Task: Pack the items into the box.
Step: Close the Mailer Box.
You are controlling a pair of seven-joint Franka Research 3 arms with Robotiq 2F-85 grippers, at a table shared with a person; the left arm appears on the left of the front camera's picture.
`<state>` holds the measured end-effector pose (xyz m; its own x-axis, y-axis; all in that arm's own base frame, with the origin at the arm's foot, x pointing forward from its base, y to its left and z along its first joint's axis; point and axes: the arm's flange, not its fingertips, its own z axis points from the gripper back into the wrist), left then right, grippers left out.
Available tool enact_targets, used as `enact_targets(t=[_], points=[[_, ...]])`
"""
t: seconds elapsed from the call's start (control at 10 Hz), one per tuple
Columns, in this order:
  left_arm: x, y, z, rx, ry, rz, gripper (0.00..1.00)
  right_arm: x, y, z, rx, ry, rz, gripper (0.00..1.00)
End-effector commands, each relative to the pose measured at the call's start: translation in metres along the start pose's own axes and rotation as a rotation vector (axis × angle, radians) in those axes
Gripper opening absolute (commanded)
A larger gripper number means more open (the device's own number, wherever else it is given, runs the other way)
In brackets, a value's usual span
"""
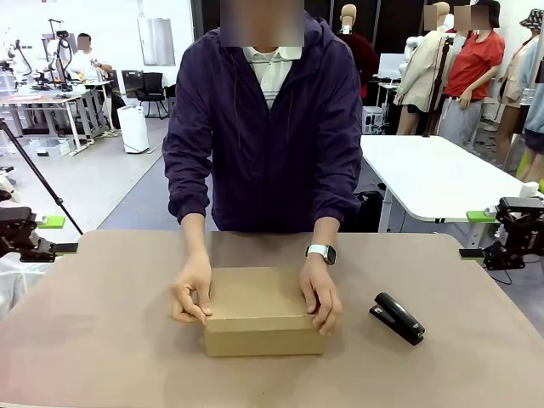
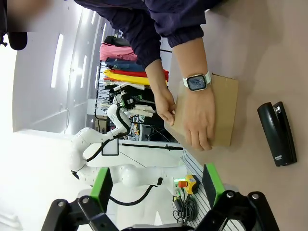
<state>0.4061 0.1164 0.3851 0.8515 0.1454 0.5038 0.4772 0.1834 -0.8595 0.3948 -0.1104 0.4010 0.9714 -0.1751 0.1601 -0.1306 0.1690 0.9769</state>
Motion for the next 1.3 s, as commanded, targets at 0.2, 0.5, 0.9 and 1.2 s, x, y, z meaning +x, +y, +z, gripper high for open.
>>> enact_targets(t=[0.2, 0.5, 0.9, 1.2], points=[[-0.0006, -0.0043, 0.0016, 0.008, 0.008, -0.007, 1.0, 0.0022, 0.0041, 0.0007, 0.005, 0.006, 0.018, 1.0], [-0.0006, -0.0043, 0.0016, 0.008, 0.008, -0.007, 1.0, 0.0022, 0.0041, 0.0007, 0.005, 0.006, 0.018, 1.0], [-0.0006, -0.0043, 0.0016, 0.008, 0.008, -0.007, 1.0, 0.0022, 0.0041, 0.0007, 0.005, 0.006, 0.018, 1.0], [-0.0006, -0.0043, 0.0016, 0.008, 0.008, -0.007, 1.0, 0.0022, 0.0041, 0.0007, 0.005, 0.006, 0.018, 1.0]])
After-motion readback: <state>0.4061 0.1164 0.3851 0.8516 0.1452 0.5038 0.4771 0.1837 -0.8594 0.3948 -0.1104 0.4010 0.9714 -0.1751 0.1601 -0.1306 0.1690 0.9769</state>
